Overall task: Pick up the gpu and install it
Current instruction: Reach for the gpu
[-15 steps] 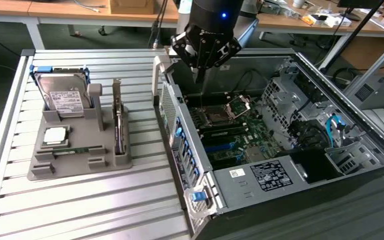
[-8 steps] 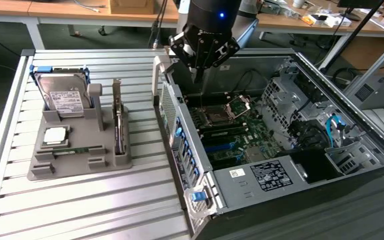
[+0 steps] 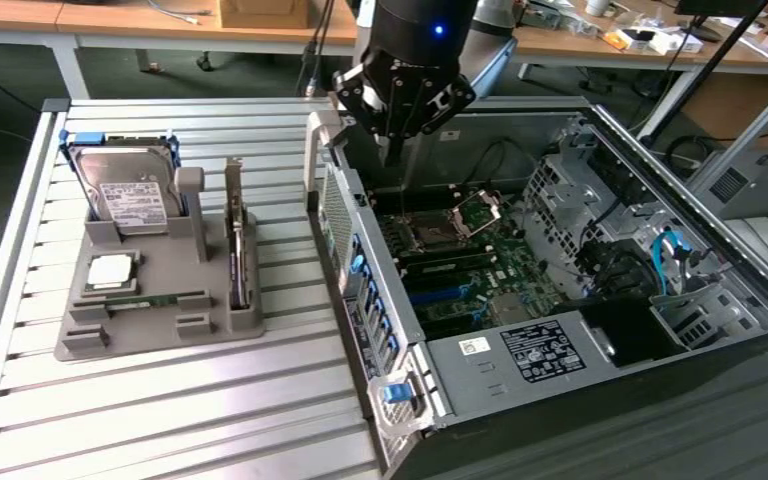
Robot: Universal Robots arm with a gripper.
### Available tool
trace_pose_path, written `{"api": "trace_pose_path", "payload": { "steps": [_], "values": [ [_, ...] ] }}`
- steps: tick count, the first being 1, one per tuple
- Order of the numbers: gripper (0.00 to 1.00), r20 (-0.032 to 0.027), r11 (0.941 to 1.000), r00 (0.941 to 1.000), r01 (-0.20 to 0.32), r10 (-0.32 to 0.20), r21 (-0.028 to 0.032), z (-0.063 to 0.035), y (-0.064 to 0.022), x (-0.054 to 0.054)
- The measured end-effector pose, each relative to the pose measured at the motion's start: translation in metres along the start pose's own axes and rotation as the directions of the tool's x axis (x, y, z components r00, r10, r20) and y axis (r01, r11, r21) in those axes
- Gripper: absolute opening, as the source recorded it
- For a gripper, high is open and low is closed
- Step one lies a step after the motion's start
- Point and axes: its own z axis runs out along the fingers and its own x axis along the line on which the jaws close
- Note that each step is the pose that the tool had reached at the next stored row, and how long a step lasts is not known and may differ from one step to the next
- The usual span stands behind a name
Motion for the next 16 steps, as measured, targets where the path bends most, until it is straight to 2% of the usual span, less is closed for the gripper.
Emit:
{"api": "trace_pose_path", "payload": {
  "steps": [16],
  "values": [
    [0.11,0.0,1.0,1.0,0.0,0.0,0.0,-0.0002,-0.0006,0.0076]
  ]
}}
